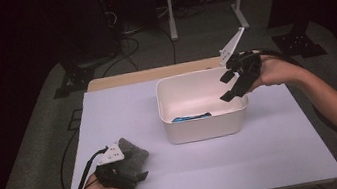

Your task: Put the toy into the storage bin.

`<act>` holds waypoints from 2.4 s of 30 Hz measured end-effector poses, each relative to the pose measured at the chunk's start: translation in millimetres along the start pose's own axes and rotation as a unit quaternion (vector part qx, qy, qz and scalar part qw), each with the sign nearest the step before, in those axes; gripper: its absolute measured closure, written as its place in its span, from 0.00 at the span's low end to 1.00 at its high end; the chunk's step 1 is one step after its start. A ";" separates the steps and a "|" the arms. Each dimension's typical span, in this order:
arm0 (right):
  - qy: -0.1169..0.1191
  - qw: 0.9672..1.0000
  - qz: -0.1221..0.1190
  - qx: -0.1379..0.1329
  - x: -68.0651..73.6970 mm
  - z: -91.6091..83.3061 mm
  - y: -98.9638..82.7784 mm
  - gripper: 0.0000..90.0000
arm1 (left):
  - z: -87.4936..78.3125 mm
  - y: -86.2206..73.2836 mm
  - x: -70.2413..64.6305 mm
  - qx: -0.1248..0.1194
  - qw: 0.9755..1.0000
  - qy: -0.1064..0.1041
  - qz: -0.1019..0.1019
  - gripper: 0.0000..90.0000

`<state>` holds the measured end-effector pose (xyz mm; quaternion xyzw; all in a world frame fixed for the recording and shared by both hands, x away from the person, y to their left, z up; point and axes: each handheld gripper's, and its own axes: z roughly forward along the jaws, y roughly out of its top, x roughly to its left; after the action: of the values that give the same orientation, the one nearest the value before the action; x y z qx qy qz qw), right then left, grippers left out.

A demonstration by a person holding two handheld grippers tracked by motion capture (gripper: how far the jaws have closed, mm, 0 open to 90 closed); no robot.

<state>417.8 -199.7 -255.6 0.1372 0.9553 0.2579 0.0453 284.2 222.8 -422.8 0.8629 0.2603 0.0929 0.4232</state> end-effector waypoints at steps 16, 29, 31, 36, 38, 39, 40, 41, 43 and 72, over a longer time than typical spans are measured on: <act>-0.026 0.999 0.036 -0.024 -1.3 -26.2 -40.8 0.29 | -1.2 0.4 0.8 -0.002 1.000 0.000 -0.002 0.08; -0.032 0.996 0.074 -0.041 1.3 -30.4 -82.6 0.29 | -1.0 -0.4 0.2 -0.001 1.000 0.001 -0.002 0.08; -0.032 0.996 0.077 -0.042 1.9 -29.5 -86.9 0.29 | -1.1 -0.2 -0.4 -0.001 1.000 0.001 -0.003 0.08; -0.030 0.995 0.088 -0.042 4.3 -25.5 -98.4 0.29 | -0.9 -0.2 -0.8 -0.001 1.000 0.003 -0.002 0.08; -0.027 0.994 0.094 -0.047 6.1 -24.1 -103.3 0.29 | -1.3 -0.5 -0.6 0.000 1.000 0.002 -0.002 0.08; -0.026 0.994 0.096 -0.051 7.4 -23.3 -105.6 0.29 | -1.5 -0.6 -0.7 0.000 1.000 0.003 -0.002 0.08; -0.025 0.994 0.097 -0.054 8.6 -22.3 -107.7 0.29 | -2.1 -0.7 -0.5 0.000 1.000 0.004 -0.002 0.08; -0.023 0.993 0.098 -0.055 9.9 -21.0 -110.6 0.29 | -2.2 -0.9 -0.5 -0.002 1.000 0.005 -0.003 0.08; -0.021 0.993 0.101 -0.057 11.6 -18.5 -114.9 0.29 | -2.9 -1.3 -0.6 -0.001 1.000 0.006 -0.002 0.08; 0.010 0.985 0.148 -0.084 39.7 27.4 -186.8 0.29 | -8.2 -3.2 -4.5 -0.002 1.000 0.021 -0.003 0.08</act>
<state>339.5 -330.1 -374.2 0.2702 0.8997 0.3427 0.0088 276.0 227.7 -420.0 0.8591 0.2713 0.1102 0.4198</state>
